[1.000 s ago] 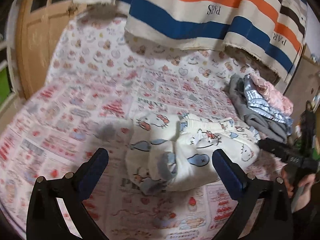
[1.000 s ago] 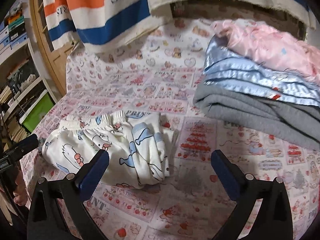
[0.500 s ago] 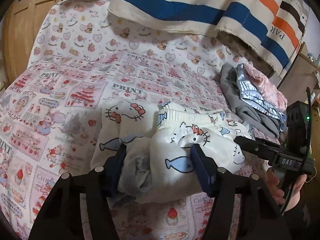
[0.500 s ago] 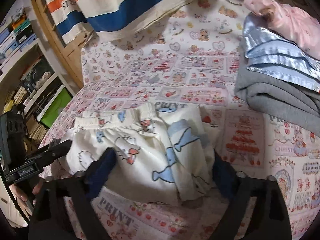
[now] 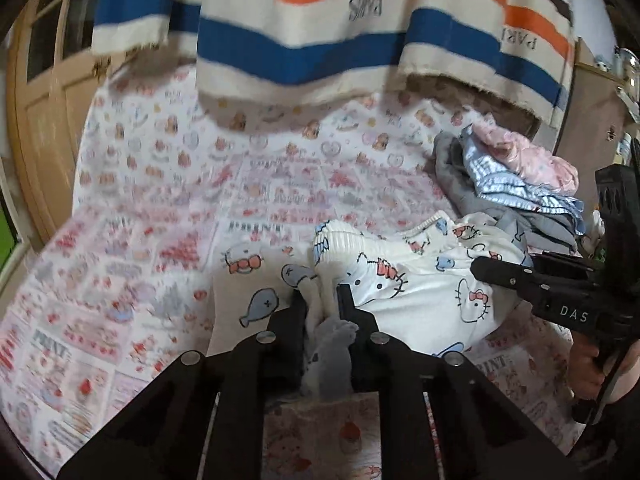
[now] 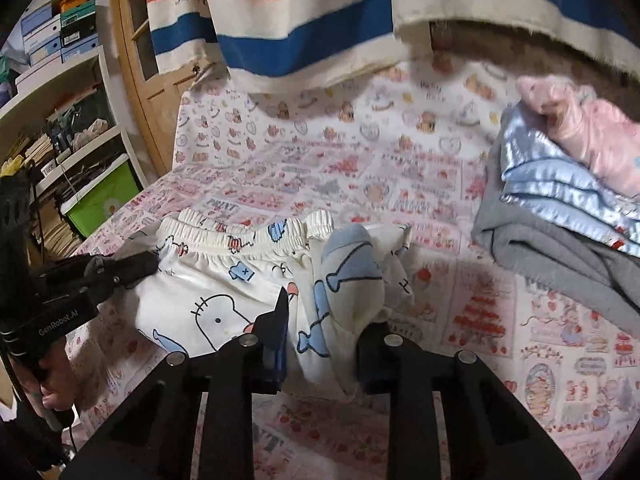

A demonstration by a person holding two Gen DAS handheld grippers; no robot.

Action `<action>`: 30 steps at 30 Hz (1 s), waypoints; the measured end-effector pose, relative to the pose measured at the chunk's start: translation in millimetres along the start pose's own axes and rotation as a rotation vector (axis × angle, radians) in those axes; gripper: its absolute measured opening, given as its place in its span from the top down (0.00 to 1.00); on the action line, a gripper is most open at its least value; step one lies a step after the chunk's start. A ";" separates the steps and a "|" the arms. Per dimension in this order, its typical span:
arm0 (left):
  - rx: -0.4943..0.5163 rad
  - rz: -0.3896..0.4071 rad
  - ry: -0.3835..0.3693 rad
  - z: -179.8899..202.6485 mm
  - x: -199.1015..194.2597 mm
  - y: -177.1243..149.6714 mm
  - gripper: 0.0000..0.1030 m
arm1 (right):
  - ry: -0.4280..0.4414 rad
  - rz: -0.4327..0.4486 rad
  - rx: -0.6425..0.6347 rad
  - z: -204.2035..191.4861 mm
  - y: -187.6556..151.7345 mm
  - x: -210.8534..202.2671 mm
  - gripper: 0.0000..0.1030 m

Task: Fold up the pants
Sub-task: 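Grasp the folded pants with both grippers from either side and lift, then carry the folded pants with both grippers onto the folded clothes stack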

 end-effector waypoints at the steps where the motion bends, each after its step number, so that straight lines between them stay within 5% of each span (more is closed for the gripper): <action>1: 0.005 0.019 0.001 0.1 -4.3 2.6 0.88 | -0.001 0.011 -0.005 -1.7 1.0 -3.3 0.74; 15: 0.064 0.261 -0.039 33.8 -59.6 79.1 0.88 | -0.130 0.270 -0.123 -18.9 48.5 -90.0 0.74; 30: 0.151 0.438 -0.247 208.3 -46.6 213.8 0.87 | -0.486 0.518 -0.031 100.0 133.3 -233.2 0.74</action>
Point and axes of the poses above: each gripper's, at about its wrist camera, not at the fingertips, and x roughly the way its jaws point, z to its right, y to its top, the point moved 1 cm from there along x, roughly the way its jaws point, and after that the axes turned 15 degrees about y, right-handed, at the moved point
